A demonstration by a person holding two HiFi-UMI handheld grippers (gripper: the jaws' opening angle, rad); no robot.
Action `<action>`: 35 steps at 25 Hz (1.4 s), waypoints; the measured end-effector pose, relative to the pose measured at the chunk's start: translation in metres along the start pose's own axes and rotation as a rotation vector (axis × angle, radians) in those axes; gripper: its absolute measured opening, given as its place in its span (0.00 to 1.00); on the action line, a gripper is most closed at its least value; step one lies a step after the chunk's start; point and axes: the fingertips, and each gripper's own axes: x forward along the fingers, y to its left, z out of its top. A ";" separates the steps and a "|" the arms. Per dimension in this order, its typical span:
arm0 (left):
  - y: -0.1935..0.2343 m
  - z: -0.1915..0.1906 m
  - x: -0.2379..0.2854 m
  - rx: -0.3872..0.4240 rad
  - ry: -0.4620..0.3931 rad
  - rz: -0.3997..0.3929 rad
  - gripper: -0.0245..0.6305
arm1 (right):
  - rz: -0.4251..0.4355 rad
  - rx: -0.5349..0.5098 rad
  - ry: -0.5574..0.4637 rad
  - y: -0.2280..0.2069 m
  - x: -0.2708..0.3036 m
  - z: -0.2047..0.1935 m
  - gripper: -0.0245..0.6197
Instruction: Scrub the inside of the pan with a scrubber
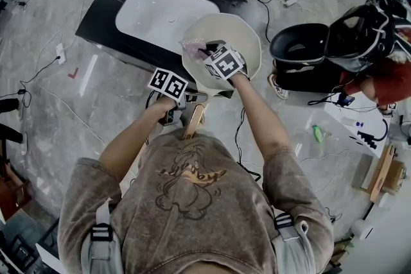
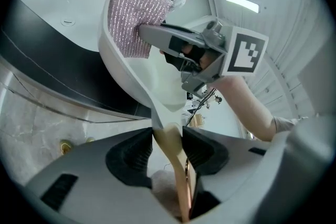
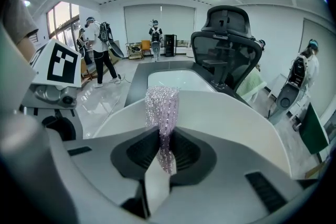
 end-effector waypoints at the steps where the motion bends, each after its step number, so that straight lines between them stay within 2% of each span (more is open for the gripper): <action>1: 0.000 0.000 0.000 0.003 0.007 -0.001 0.33 | -0.006 0.004 0.000 -0.001 0.002 0.000 0.16; 12: 0.001 -0.004 0.004 0.043 0.104 0.003 0.33 | -0.055 0.049 0.012 -0.017 0.025 -0.001 0.16; 16: 0.001 -0.005 0.004 0.059 0.157 0.007 0.33 | -0.072 0.056 -0.015 -0.023 0.040 0.004 0.16; 21: 0.001 -0.007 0.005 0.077 0.203 0.002 0.33 | -0.088 0.089 0.010 -0.031 0.053 -0.001 0.16; 27: 0.001 -0.009 0.002 0.083 0.240 -0.005 0.33 | -0.097 0.122 0.031 -0.036 0.057 0.005 0.16; 31: 0.000 -0.010 0.003 0.085 0.251 -0.012 0.33 | -0.132 0.080 0.032 -0.049 0.059 0.011 0.16; 35: -0.003 -0.011 0.003 0.086 0.258 -0.012 0.33 | -0.182 0.094 0.034 -0.066 0.054 0.012 0.16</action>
